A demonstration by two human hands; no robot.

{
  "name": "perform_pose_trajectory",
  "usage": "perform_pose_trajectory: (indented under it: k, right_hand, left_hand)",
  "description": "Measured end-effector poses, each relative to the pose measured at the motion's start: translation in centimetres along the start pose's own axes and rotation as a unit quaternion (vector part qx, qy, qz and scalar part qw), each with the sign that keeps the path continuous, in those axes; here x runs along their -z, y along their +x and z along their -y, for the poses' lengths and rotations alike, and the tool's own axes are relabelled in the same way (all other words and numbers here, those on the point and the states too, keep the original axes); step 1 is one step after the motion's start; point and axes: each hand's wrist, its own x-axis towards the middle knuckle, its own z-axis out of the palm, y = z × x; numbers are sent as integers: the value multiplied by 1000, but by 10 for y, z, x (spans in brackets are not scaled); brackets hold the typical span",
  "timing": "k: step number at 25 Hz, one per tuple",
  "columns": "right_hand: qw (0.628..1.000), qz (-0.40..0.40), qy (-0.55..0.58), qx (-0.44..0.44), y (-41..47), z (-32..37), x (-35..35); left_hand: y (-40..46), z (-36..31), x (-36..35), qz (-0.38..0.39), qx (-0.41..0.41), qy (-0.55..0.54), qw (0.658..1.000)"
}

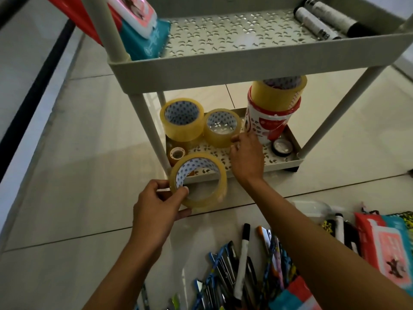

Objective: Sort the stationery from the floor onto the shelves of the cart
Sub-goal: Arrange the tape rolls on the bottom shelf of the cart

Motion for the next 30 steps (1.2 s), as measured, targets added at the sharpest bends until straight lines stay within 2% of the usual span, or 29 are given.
perform_pose_trajectory:
  k: [2,4,6,8,10,11,13,14,16,18,20,25,30]
  right_hand:
    - [999,38,18,5,0,-3,0]
    - [991,71,114,-16,0,-2,7]
    - [954,126,267,-50,-7,-2,28]
    - [900,231,370,-9,-23,-8,54]
    - [890,325,310,81,-45,-10,70]
    - [905,323,241,133,-53,-12,70]
    - [938,233,149,209,-59,-15,62]
    - [948,188,142,214,-58,-17,59]
    - [962,131,164,175,-51,-16,58]
    - [973,80,177,121,-40,-15,54]
    - [984,18,143,107,-26,-12,46]
    - [991,-56,64,107,3,5,20]
    - [988,-107,56,99,7,10,-5]
  left_hand:
    - [1,-2,-4,1,3,-3,1000]
    - [2,-5,-9,2,12,-14,1000]
    - [4,-7,-13,6,17,-32,999]
    - [7,-10,-17,6,20,-46,999]
    - [10,-14,-22,5,15,-46,999]
    - [11,-17,-26,4,11,-42,999]
    - [11,-24,-31,7,-3,-42,999]
    - [11,-25,-32,10,-10,-47,999]
    - [10,-27,-30,-8,-15,-27,999]
    - [16,-21,-23,-80,-24,41,996]
    - [26,-16,-16,-141,-31,96,985]
    - [48,-9,-14,-58,-46,184,980]
    - [57,2,-12,-52,-68,220,972]
